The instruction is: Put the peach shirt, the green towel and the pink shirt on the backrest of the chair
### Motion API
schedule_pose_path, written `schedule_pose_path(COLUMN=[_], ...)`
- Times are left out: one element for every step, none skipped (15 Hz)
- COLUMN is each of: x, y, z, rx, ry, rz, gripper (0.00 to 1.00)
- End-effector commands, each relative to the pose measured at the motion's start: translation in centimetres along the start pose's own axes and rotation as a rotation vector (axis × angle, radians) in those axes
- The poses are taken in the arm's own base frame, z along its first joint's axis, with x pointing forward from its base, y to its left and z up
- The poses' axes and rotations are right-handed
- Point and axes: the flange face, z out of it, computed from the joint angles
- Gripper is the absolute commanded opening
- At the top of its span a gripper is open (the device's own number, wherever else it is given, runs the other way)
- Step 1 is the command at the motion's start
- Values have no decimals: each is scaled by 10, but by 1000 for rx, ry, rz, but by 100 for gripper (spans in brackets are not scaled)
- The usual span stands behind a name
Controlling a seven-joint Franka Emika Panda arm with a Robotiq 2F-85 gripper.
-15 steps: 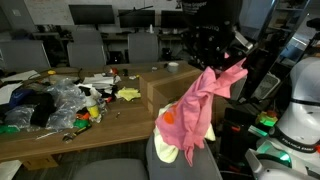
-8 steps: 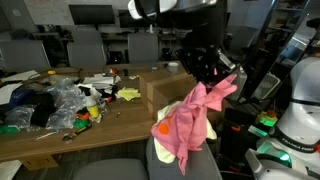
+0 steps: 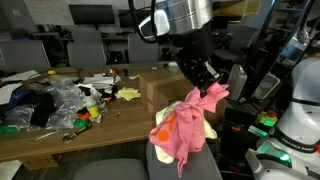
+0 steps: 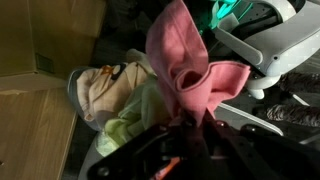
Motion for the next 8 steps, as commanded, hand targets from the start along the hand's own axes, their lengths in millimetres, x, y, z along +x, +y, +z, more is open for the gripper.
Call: schedule_pose_path(x=[-11, -12, -12, -14, -15, -16, -17, -19], y=[5, 7, 9, 11, 13, 16, 18, 21], z=[9, 12, 15, 18, 20, 22, 24, 25], rx=[-2, 0, 2, 7, 9, 10, 13, 12], ry=[15, 11, 8, 5, 4, 3, -1, -1], rz=[53, 64, 73, 80, 90, 101, 109, 120], gripper=[3, 3, 3, 3, 3, 3, 3, 3])
